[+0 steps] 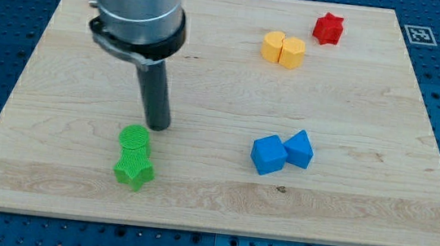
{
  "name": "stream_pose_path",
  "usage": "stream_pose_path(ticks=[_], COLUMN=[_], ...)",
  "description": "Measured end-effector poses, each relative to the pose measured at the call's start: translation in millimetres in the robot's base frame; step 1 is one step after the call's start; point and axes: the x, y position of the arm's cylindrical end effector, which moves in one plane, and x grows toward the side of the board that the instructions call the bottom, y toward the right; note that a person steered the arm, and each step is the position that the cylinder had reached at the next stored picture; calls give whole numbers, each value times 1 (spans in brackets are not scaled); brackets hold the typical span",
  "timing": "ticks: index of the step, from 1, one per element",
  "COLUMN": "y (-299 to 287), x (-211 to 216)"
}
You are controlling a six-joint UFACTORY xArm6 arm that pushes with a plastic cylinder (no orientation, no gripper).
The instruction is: Move your arm towards the center right
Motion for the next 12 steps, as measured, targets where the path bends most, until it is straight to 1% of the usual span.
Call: stream_pose_path(ticks=[3, 8, 9, 12], y=[42, 100, 128, 181], x=[-12, -13, -13, -11])
